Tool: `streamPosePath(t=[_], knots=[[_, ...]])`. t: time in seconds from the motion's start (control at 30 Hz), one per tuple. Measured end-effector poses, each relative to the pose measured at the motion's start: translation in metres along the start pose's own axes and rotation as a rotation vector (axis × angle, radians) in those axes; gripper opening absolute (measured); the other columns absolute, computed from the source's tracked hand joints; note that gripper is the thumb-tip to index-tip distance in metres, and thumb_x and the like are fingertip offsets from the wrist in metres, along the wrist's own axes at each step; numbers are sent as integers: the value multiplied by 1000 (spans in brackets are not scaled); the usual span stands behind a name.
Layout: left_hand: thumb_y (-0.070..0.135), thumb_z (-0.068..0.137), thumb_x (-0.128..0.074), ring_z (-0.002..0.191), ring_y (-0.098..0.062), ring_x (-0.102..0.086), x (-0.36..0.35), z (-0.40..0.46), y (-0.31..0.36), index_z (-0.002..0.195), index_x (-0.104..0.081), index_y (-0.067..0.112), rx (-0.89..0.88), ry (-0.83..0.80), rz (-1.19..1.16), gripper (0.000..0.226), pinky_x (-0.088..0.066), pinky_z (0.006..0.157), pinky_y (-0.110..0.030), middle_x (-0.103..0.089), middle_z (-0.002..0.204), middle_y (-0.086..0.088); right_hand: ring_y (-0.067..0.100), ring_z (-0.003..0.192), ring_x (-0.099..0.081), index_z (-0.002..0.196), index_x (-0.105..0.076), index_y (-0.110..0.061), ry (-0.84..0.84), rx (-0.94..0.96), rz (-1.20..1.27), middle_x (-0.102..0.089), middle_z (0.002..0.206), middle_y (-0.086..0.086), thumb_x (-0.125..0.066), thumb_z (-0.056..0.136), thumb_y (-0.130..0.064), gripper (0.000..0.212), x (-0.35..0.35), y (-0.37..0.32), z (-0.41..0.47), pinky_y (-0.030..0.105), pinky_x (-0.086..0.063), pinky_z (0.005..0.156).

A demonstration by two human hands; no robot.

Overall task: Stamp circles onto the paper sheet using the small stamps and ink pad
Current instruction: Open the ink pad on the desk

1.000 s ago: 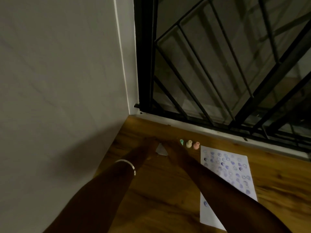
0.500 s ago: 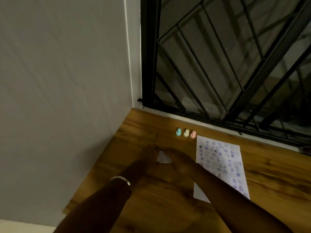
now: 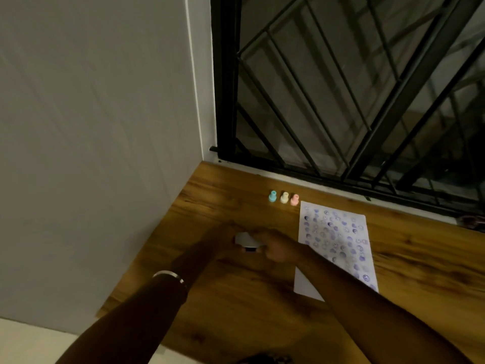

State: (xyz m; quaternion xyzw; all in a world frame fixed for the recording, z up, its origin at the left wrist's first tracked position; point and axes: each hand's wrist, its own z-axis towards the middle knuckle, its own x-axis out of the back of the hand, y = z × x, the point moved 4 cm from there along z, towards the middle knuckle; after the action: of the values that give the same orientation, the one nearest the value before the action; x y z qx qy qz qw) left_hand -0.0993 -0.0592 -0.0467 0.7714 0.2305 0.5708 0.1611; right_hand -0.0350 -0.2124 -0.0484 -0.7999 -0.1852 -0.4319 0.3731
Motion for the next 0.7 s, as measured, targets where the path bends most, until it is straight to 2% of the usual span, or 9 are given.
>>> streamPosePath(t=[0.1,0.2,0.27,0.4,0.47,0.6,0.7], knots=[[40,81,-70,125,-24,-51,8,8,-6,130,-55,19,54,-9,29,55,-40,102,-34,-52,139,-6,20,117,-55,134,-49,-22,5,20,75,-55,135,5,-57,93,-20,41,12,5,1,28,-44,94],[42,86,-65,114,-22,-58,13,12,-11,118,-63,18,54,-30,-44,40,-44,90,-29,-63,125,-5,7,90,-61,113,-64,-22,36,58,139,-66,107,-4,-53,96,-21,20,24,3,4,23,-46,76],[42,90,-60,108,-23,-61,17,15,-15,111,-66,14,71,5,-96,36,-40,83,-25,-66,118,-7,10,86,-64,100,-68,-19,86,54,164,-69,99,0,-52,97,-22,16,32,4,7,30,-52,78],[36,97,-50,111,-29,-59,22,21,-15,115,-63,8,89,91,-121,36,-42,88,-32,-63,121,-13,17,84,-63,83,-64,-25,196,13,215,-68,91,4,-49,98,-23,22,39,7,13,38,-51,84],[34,98,-48,112,-31,-58,22,25,-13,117,-61,7,76,149,-149,36,-42,90,-34,-62,121,-15,17,90,-62,91,-65,-24,237,-12,232,-67,97,3,-47,99,-25,20,40,8,19,36,-49,86],[30,98,-47,117,-32,-53,19,33,-14,127,-54,5,150,237,-218,38,-41,99,-40,-56,130,-17,25,103,-60,111,-64,-9,295,-44,164,-65,112,14,-45,100,-22,26,41,7,32,36,-47,91],[29,98,-47,119,-31,-52,14,41,-18,131,-52,7,174,253,-251,40,-41,100,-40,-55,132,-17,26,109,-57,120,-60,-11,297,-46,103,-60,121,14,-46,99,-19,26,38,9,42,36,-46,94]])
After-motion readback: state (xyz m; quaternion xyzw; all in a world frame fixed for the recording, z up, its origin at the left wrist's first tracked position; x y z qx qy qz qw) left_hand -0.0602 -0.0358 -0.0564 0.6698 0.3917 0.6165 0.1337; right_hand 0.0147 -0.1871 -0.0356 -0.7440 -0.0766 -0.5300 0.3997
